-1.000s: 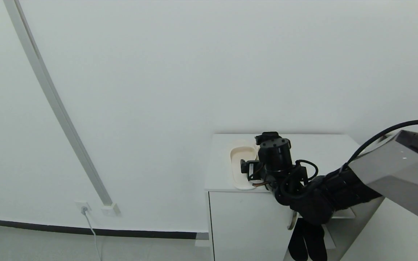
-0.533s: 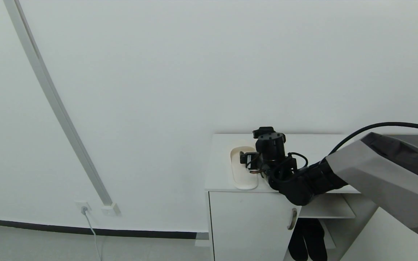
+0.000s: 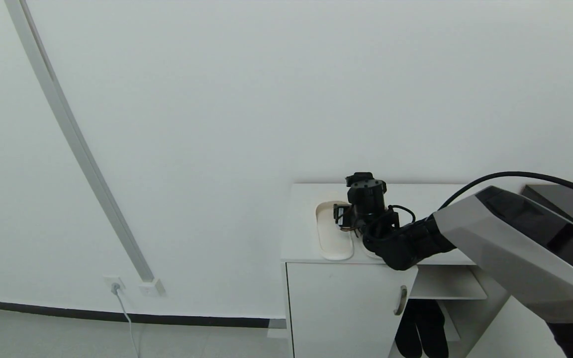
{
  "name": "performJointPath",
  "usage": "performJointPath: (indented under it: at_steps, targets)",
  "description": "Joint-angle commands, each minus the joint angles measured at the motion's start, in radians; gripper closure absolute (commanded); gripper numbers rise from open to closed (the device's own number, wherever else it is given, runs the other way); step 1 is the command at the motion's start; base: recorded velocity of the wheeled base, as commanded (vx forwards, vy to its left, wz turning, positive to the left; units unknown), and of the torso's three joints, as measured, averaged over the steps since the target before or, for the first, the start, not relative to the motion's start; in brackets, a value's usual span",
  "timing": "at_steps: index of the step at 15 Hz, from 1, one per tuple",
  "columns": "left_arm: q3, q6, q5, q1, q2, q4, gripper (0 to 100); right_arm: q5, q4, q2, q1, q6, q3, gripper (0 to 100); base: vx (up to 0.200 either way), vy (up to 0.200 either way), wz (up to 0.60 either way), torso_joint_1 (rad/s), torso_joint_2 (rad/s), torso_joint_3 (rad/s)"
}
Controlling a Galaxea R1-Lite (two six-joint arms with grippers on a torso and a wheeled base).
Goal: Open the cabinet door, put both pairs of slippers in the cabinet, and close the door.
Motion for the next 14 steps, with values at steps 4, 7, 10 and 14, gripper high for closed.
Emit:
performJointPath:
  at_steps: [4,7,10,14]
  targets:
    - [0.0,0.0,0.0,0.0,0.001,0.0,100,0.0,-0.001,0.02,0.001,0.001,-0.016,100,0.0,0.0,0.0,0.0,0.0,0.0]
    - [0.0,0.0,0.0,0.0,0.001,0.0,100,-0.001,-0.004,-0.003,0.001,0.001,-0.002,100,0.0,0.0,0.0,0.0,0.0,0.0]
    - [0.0,0.0,0.002,0.0,0.001,0.001,100,-0.001,-0.01,-0.118,0.01,0.001,0.105,100,0.0,0.0,0.0,0.0,0.0,0.0]
    - [0.0,-0.001,0.002,0.0,0.001,0.0,100,0.134,-0.068,-0.416,0.045,-0.009,0.461,100,0.0,0.0,0.0,0.0,0.0,0.0]
